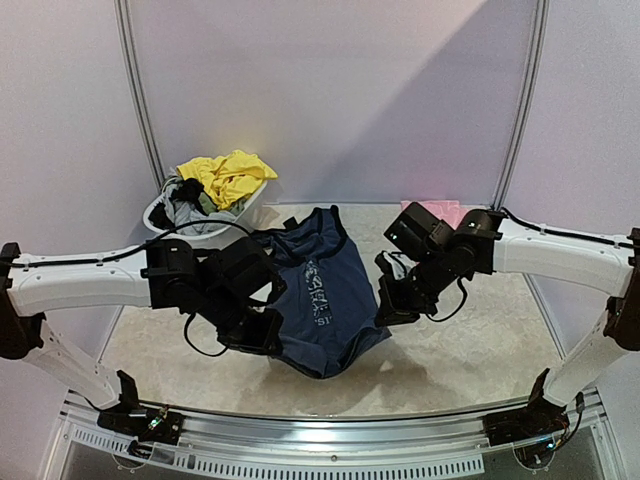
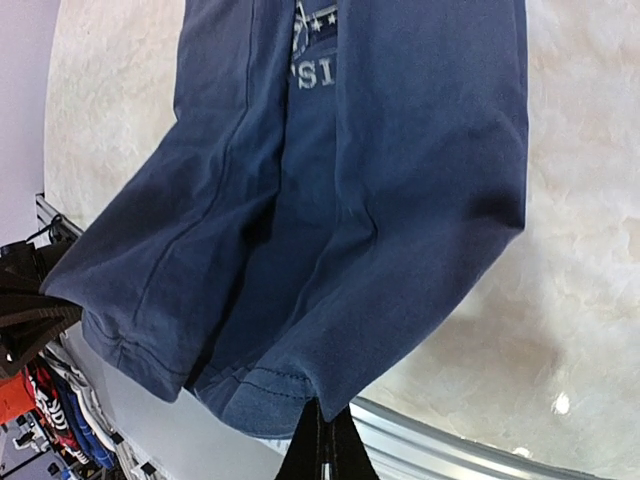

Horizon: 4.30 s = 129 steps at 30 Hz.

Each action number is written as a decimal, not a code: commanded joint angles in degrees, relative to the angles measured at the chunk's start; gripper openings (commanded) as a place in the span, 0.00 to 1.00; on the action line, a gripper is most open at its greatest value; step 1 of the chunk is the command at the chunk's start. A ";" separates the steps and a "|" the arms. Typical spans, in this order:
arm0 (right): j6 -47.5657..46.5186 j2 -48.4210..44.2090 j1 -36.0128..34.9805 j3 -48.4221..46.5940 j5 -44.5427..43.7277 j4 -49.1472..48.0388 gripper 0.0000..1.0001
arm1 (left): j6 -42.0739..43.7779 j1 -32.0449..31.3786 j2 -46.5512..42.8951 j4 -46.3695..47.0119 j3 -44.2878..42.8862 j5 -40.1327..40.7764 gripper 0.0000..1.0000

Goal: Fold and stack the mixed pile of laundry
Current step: Fold the rectangle-folded tank top at the center of the board, then move the 2/3-rectangle-folded tank top to the center of the board.

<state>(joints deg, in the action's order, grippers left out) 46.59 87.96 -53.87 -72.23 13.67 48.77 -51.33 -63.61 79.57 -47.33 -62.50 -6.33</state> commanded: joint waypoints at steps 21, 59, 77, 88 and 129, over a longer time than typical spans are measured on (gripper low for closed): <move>-8.60 11.23 9.54 -17.93 -5.42 2.88 0.00 | 6.66 11.58 9.72 -6.43 -14.10 4.54 0.00; -21.42 39.08 21.05 -43.34 7.60 5.08 0.00 | 18.74 27.40 32.49 -4.16 -28.12 0.29 0.00; -21.36 48.63 23.43 -50.14 7.12 5.58 0.00 | 17.83 31.25 41.35 -6.62 -33.87 -0.13 0.00; -20.98 52.99 23.96 -56.53 9.13 5.98 0.10 | 12.80 33.44 44.15 -8.55 -35.94 -0.79 0.11; -20.35 32.10 18.52 -18.62 14.20 -7.75 0.09 | 19.25 20.57 37.67 -0.93 -23.69 -5.99 0.44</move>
<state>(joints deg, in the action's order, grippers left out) 25.63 117.49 -35.05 -94.59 28.03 42.48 -32.25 -41.71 116.33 -50.46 -90.21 -10.13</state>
